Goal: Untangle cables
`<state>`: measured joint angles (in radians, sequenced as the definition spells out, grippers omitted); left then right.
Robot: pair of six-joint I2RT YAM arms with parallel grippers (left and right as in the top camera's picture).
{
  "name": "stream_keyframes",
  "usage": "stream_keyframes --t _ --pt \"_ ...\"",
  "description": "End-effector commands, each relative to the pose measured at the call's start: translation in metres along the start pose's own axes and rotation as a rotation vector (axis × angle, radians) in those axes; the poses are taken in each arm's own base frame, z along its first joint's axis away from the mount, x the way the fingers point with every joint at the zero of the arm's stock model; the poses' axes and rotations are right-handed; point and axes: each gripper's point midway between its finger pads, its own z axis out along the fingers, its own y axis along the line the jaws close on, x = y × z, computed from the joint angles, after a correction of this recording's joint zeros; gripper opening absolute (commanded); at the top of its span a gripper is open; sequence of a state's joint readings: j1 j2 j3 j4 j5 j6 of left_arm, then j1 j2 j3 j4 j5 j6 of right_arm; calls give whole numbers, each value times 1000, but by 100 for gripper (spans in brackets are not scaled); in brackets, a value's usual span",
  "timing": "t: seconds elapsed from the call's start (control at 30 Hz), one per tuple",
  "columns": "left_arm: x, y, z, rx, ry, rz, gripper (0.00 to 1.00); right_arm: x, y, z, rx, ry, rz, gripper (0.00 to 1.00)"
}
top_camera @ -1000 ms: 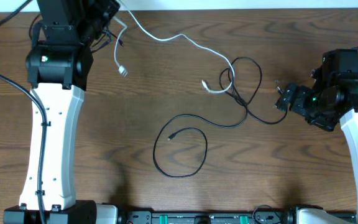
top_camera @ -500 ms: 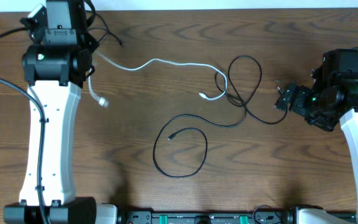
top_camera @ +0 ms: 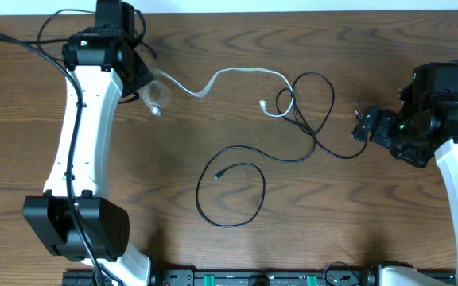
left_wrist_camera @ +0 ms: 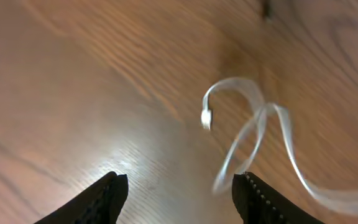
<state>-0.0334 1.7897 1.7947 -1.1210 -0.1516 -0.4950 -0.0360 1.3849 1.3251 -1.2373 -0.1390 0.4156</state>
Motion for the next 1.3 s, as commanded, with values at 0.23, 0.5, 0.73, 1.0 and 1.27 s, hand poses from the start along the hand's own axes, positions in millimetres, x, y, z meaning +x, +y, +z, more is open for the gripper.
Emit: stream_keyframes --t 0.23,0.5,0.73,1.0,1.27 --pt "21 -31 -4 190 102 198 78 -3 2 -2 -8 -11 -9 99" --pt "37 -110 -29 535 128 259 78 -5 4 -2 -19 -15 -3 99" --pt "51 -162 -4 520 61 383 77 -4 5 -2 -25 -13 -4 99" --pt "59 -201 78 435 -95 945 79 -4 5 -2 -24 -12 -4 99" --pt "53 -227 102 464 -208 1109 70 -4 5 -2 -24 -13 -4 99"
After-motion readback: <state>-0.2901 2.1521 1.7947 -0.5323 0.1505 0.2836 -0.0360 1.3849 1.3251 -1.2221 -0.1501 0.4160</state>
